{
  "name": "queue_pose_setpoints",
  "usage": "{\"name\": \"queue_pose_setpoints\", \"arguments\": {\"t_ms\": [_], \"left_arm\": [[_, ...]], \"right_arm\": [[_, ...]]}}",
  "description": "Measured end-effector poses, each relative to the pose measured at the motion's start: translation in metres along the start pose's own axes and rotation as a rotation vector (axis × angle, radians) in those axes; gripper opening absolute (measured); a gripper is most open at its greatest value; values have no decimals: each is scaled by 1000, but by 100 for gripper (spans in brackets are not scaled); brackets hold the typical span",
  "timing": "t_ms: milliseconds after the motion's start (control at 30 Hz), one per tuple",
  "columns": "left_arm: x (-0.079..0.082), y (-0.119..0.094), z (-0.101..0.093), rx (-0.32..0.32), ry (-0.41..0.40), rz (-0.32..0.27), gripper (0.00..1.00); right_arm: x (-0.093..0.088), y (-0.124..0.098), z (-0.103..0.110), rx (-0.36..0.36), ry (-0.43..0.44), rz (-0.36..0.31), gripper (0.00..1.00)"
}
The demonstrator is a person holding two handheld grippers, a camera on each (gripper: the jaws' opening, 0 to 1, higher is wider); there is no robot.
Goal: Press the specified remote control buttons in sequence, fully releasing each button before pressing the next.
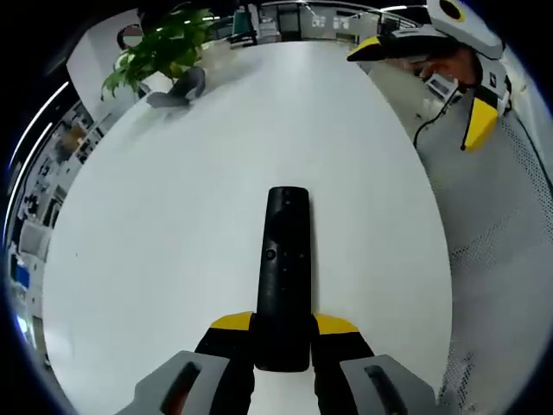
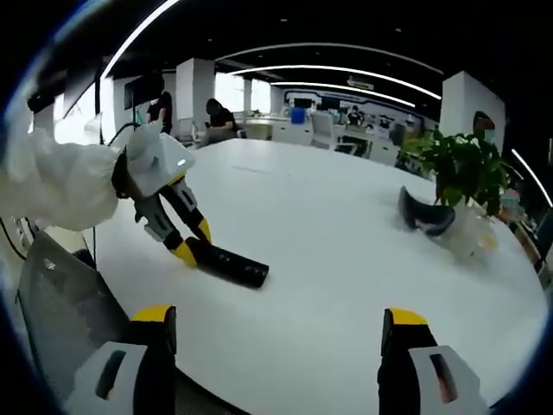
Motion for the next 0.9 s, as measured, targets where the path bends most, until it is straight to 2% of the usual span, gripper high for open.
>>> {"name": "queue_pose_setpoints", "arguments": {"t_ms": [367,500,900], "left_arm": [[3,4,47,7,44,24,24],[4,6,64,10,58,35,24],[10,5,124,55,79,47,24]], "right_arm": [[-1,1,1,9,-9,10,95],[-3,2,1,11,-10,32,95],[-6,4,0,11,1,61,93]]}}
Point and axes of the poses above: the point that each gripper's makers call its tool centre point, and the gripper's own axes: y roughly forward along the fingers, z roughly to its left, x roughly out of its top, the point moved 8 cm from there along -y, roughly backward along the fingers, and after that the axes turned 1 degree about z, right-handed, at the moved point
